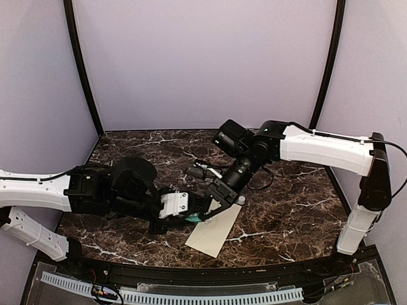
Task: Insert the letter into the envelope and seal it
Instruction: Adjust the solid glue, then close the solid glue cap on the solid glue.
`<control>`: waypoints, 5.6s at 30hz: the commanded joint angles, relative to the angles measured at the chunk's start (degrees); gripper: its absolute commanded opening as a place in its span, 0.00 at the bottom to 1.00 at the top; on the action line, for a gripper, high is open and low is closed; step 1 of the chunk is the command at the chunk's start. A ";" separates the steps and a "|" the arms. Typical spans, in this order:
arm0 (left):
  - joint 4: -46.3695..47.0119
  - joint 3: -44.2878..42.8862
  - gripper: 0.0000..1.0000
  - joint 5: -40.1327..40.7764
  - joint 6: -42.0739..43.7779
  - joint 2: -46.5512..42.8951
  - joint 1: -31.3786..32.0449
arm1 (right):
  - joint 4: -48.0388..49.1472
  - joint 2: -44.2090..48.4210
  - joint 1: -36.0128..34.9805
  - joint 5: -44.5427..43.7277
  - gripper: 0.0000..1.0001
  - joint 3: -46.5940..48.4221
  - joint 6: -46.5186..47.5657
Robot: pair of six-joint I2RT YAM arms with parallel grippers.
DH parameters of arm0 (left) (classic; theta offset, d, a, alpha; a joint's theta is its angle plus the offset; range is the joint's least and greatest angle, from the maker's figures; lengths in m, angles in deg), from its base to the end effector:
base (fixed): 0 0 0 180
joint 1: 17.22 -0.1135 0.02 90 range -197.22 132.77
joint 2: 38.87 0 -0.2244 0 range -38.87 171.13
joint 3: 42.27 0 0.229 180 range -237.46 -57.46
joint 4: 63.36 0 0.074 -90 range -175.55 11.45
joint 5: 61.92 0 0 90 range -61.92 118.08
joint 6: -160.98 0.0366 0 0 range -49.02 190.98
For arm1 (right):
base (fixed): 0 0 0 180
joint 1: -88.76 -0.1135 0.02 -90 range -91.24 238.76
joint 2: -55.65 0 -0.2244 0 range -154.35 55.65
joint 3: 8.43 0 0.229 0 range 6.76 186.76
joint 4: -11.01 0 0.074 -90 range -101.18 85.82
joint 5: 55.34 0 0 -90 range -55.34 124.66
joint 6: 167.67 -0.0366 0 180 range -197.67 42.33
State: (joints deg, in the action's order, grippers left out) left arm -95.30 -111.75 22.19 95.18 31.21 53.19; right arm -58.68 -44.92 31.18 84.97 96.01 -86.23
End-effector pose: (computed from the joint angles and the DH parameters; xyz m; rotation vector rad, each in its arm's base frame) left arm 0.0855 -0.2515 0.2627 1.6523 1.4404 -0.5750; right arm 0.1529 0.2933 0.2607 1.3502 -2.3149 -1.3610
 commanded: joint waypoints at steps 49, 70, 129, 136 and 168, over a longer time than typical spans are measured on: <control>12.04 11.81 0.00 -17.59 -23.95 -11.62 -39.30 | 19.25 -7.76 9.68 -61.07 0.41 -17.37 -19.09; 11.94 11.65 0.00 -18.45 -23.94 -11.13 -39.30 | 21.23 -6.95 9.79 -61.20 0.21 -17.17 -18.38; 18.99 9.24 0.00 -46.21 -27.37 -5.38 -31.52 | 63.61 10.77 4.17 -4.42 0.12 -18.94 -26.29; 18.87 9.37 0.00 -46.37 -27.33 -5.40 -31.40 | 61.49 11.09 4.25 -6.68 0.11 -18.77 -25.06; 19.21 9.55 0.00 -46.64 -27.71 -5.31 -31.04 | 59.70 9.80 4.14 -6.61 0.09 -18.06 -23.43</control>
State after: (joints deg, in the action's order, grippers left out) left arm -77.71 -101.58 -23.12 67.69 26.16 21.69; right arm -0.98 -34.78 35.88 78.17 76.52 -110.07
